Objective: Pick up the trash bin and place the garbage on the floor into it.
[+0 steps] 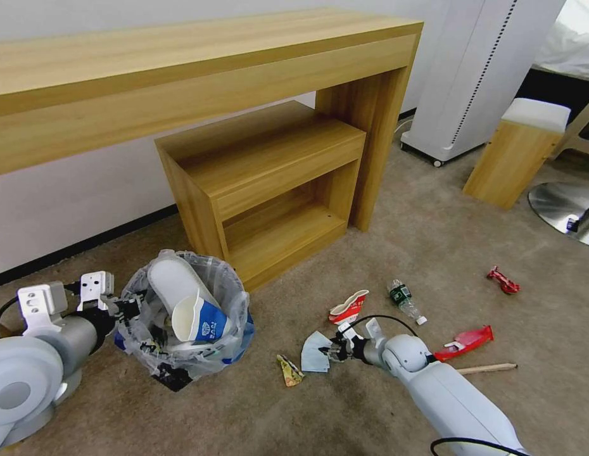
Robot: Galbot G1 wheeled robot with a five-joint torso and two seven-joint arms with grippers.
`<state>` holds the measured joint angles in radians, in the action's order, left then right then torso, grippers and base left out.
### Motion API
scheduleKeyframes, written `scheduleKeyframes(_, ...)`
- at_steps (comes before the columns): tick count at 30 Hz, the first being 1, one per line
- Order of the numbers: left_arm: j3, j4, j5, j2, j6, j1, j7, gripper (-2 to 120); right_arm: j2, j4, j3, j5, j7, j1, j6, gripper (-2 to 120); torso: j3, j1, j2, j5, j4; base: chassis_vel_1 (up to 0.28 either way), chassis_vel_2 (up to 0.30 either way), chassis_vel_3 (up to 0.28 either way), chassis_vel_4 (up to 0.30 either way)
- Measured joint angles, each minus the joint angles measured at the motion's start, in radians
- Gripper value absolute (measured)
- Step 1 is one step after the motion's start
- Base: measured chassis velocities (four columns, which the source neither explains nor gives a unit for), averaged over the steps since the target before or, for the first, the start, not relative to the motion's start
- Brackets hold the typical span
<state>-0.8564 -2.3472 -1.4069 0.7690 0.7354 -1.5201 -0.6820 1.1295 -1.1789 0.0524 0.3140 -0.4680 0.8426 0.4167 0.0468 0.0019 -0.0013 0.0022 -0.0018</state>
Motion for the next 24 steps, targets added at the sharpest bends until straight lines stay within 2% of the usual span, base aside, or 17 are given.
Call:
scheduleKeyframes(8, -0.001, 0.0, 0.0, -0.004, 0.0, 0.0, 0.002, 1, -0.001, -0.003, 0.002, 0.001, -0.004, 0.0, -0.012, 3, 0.0, 0.0, 0.0, 0.0001, 0.0, 0.0, 0.0, 0.0, 0.0)
scheduleKeyframes(20, 0.002, 0.004, 0.0, -0.007, 0.0, 0.004, 0.005, 1, -0.014, -0.009, 0.003, 0.014, -0.003, -0.003, -0.042, 0, 0.0, 0.0, 0.0, 0.0, 0.0, 0.0, 0.0, 0.0, 0.0)
scheduleKeyframes(24, 0.003, 0.006, 0.0, -0.01, 0.0, 0.006, 0.006, 1, -0.035, -0.033, 0.003, 0.058, 0.034, 0.0, -0.072, 0, 0.0, 0.0, 0.0, 0.0001, 0.0, 0.0, 0.0, 0.0, 0.0)
